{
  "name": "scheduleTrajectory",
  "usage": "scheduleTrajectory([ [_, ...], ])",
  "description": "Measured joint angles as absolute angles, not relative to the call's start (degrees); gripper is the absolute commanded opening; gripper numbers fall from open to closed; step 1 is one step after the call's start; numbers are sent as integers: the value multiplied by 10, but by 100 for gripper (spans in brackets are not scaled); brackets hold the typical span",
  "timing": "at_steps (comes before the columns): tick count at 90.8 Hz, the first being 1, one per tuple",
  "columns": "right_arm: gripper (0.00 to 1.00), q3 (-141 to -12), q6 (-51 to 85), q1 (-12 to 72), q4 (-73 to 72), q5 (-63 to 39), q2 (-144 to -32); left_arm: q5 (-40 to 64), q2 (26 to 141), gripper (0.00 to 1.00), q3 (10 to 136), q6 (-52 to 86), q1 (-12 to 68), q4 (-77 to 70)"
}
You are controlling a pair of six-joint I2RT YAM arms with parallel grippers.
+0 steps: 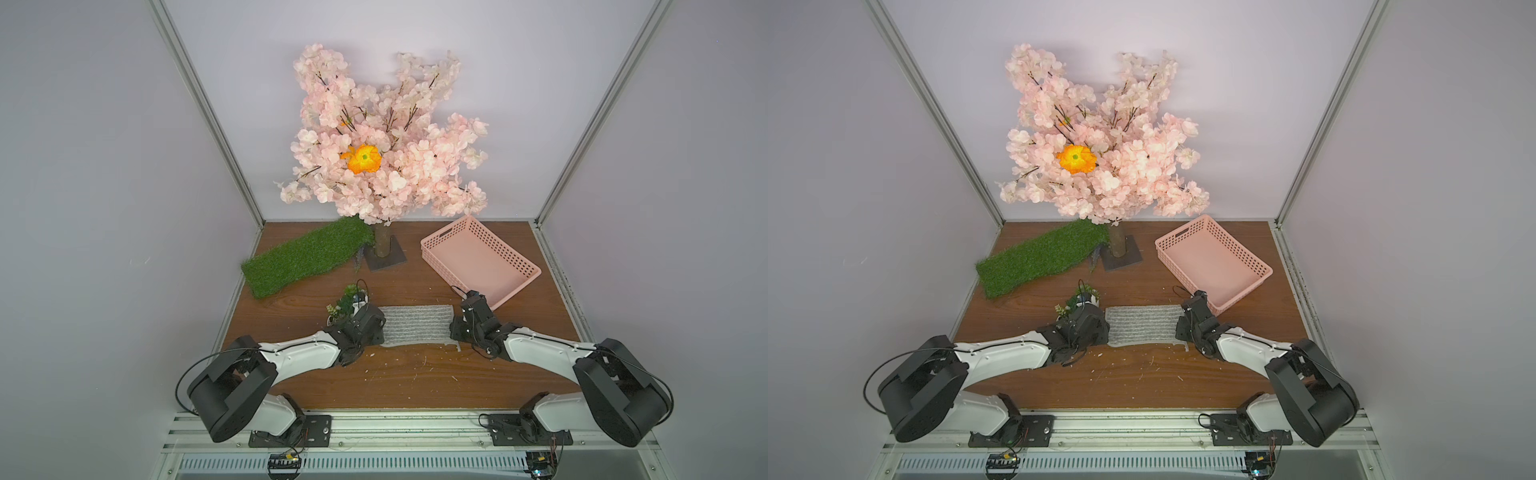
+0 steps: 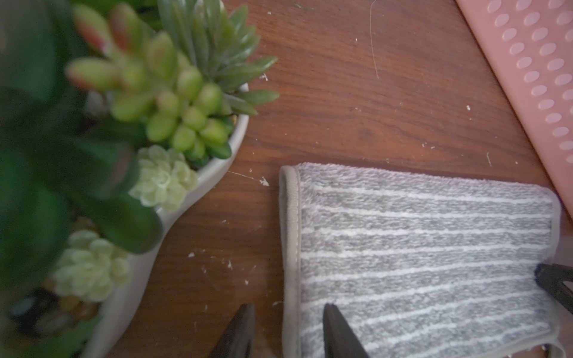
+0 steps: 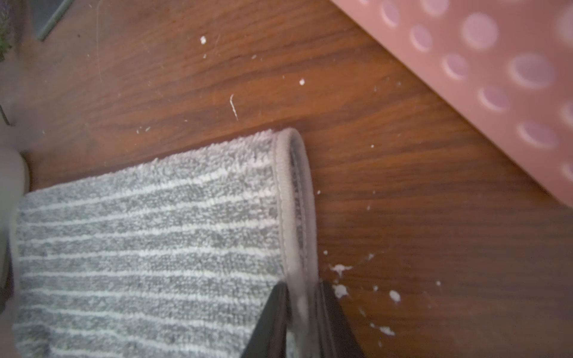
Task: Fold the square dishcloth
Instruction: Fold the cleaning item at the center of the board.
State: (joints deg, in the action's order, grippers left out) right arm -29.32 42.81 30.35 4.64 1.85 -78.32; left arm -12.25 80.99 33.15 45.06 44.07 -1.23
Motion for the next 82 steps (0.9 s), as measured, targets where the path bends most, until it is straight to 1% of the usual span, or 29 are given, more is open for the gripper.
scheduleTrajectory([
  [10, 7, -293, 429, 303, 50, 17, -783, -122, 810, 39, 331, 452, 443, -12],
  [17, 2, -293, 428, 303, 51, 17, -783, -120, 812, 37, 331, 453, 444, -13],
  [22, 0, -294, 427, 303, 52, 17, -781, -120, 814, 36, 331, 454, 444, -13],
  [53, 0, -310, 415, 303, 94, 49, -737, -109, 844, 27, 331, 454, 449, -24],
  [82, 0, -386, 363, 307, 164, 81, -714, -83, 867, 13, 340, 461, 461, -58],
])
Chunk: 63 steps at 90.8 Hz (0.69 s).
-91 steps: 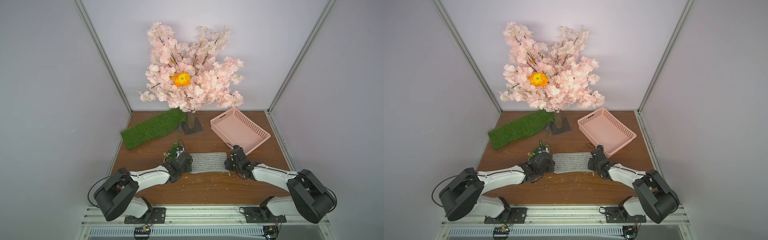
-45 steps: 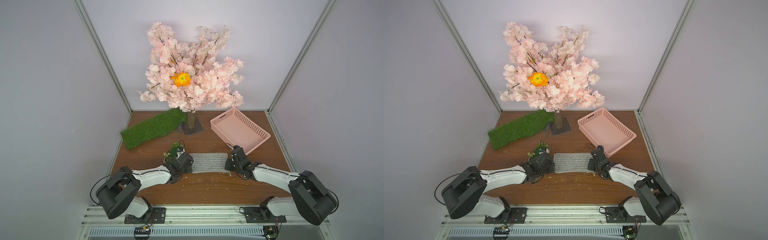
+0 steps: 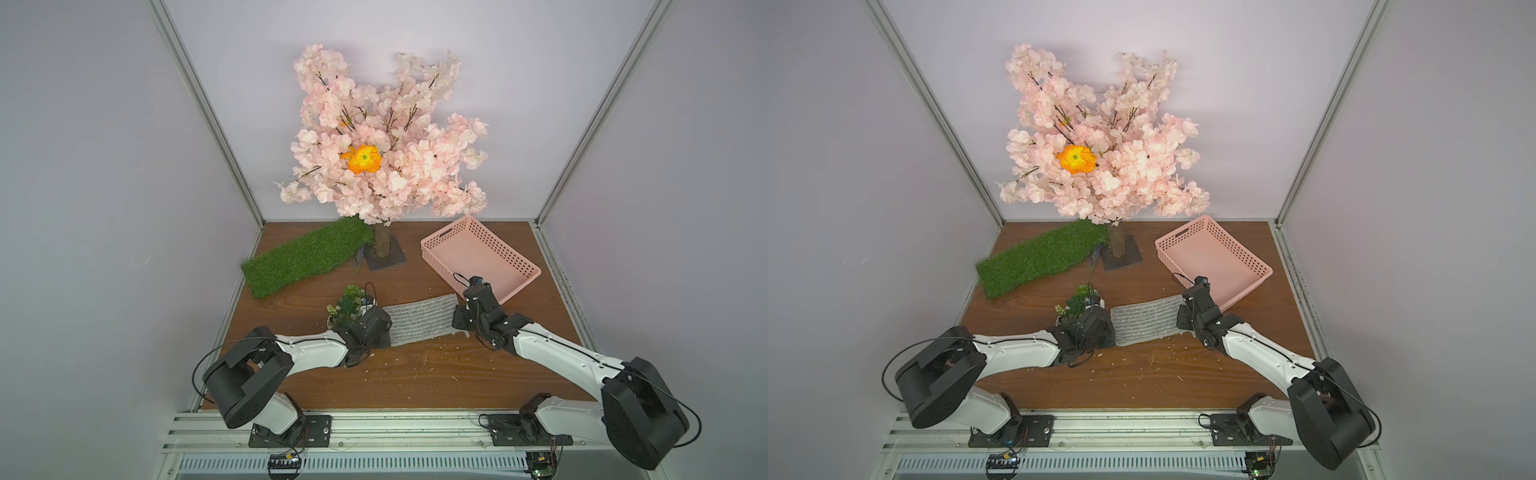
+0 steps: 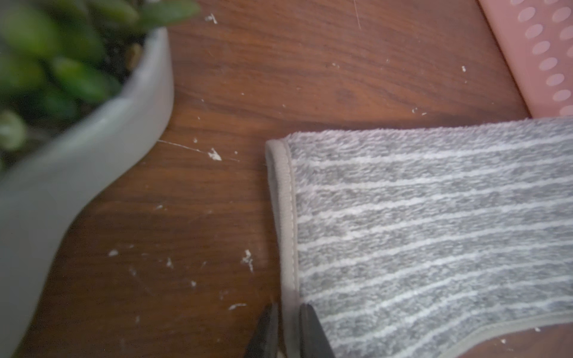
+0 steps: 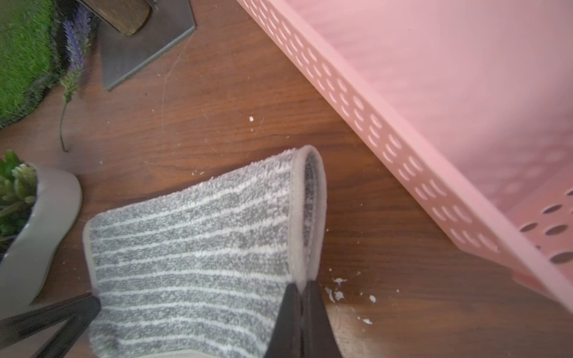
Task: Fold the square dishcloth
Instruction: Fold the cleaning item at the center of the board.
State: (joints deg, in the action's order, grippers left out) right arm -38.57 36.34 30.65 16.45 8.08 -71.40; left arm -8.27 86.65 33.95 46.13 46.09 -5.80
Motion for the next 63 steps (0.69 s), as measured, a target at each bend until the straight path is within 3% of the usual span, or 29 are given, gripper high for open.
scheduleTrajectory([
  [30, 0, -497, 328, 350, 263, 111, -721, -66, 881, 7, 341, 478, 463, -90],
  [63, 0, -564, 334, 434, 313, 138, -819, -59, 892, 3, 341, 490, 463, -122],
])
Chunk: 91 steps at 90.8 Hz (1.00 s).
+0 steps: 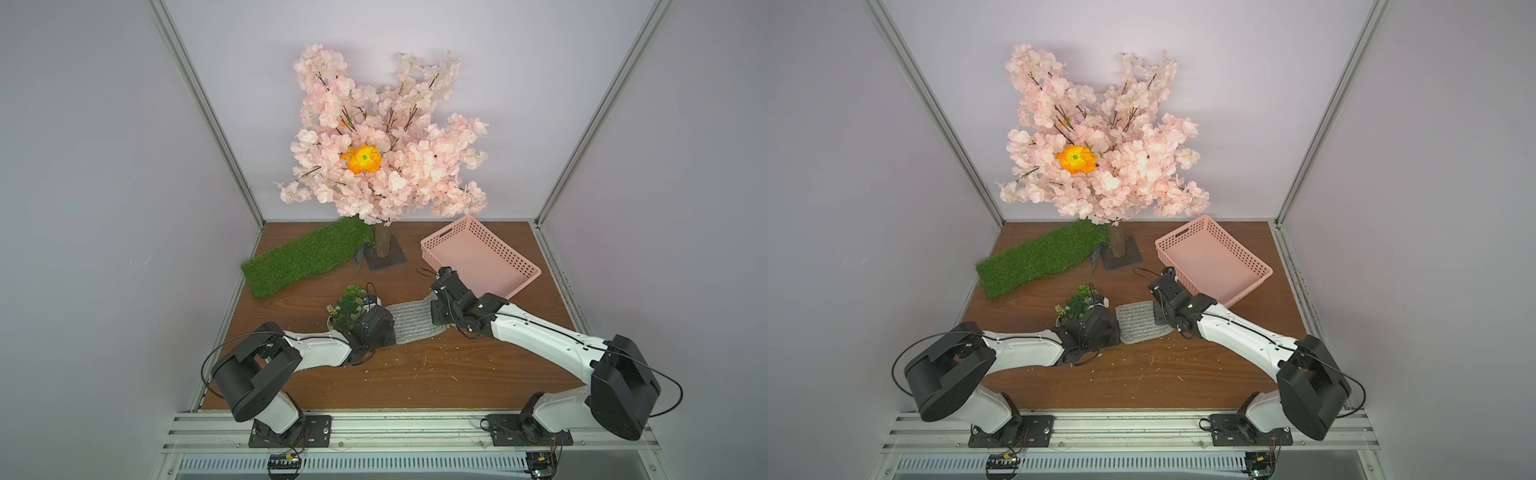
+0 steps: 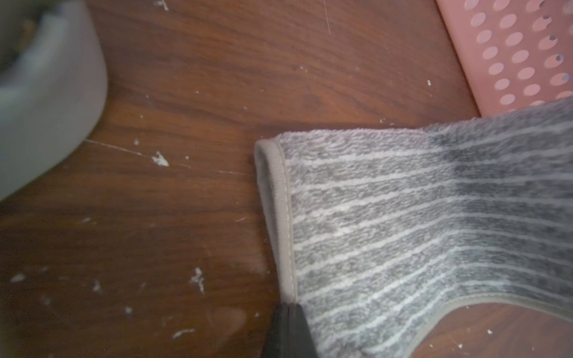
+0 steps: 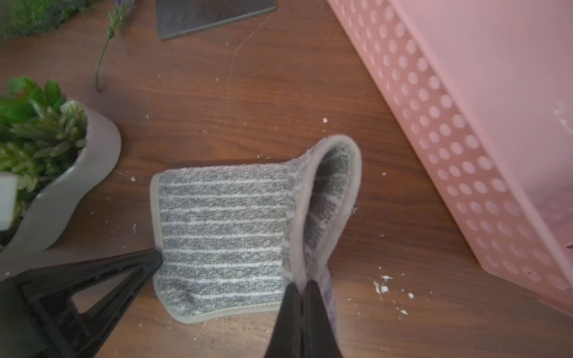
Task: Fold the square dishcloth
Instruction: Fold the cleaning item at the center of the board.
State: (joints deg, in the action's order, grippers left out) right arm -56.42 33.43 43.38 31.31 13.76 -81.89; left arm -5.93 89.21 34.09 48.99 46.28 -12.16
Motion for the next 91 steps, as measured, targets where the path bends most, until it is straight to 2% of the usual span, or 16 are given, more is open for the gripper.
scheduleTrajectory([
  [31, 0, -612, 341, 489, 274, 99, -898, -55, 892, 2, 334, 495, 463, -156],
  [91, 0, -607, 354, 492, 192, 33, -946, -51, 911, 0, 332, 502, 463, -177],
])
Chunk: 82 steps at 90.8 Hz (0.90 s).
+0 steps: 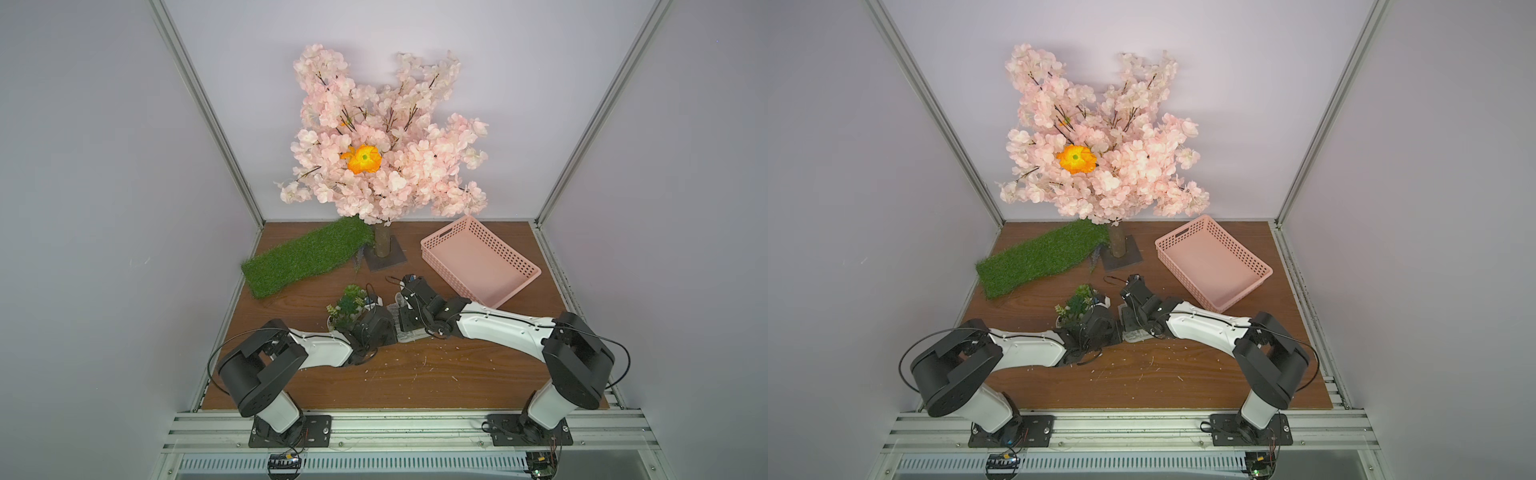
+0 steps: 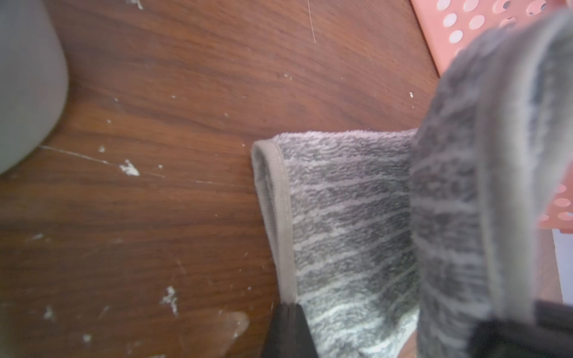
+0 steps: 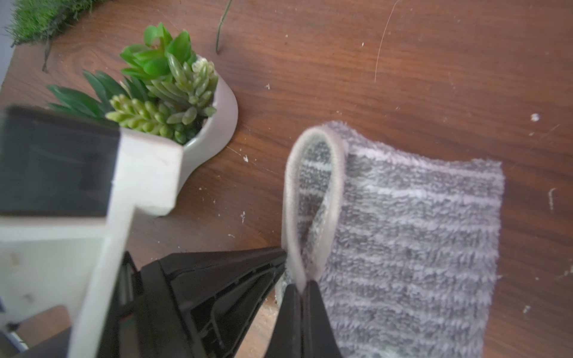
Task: Fold the square dishcloth
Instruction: Fold the cleaning item at the center of the board.
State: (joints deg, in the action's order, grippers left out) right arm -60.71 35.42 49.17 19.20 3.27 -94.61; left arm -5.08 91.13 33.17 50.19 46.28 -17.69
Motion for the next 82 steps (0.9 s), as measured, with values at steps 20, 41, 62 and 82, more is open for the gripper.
scheduleTrajectory([
  [20, 0, -607, 354, 492, 180, 17, -967, -51, 911, 1, 332, 503, 463, -184],
  [41, 0, -601, 356, 491, 162, 3, -986, -47, 911, 1, 332, 503, 463, -185],
  [62, 1, -598, 356, 487, 151, -5, -992, -45, 911, 1, 332, 503, 463, -185],
  [82, 6, -597, 360, 484, 136, -17, -1004, -44, 914, 1, 332, 503, 463, -185],
])
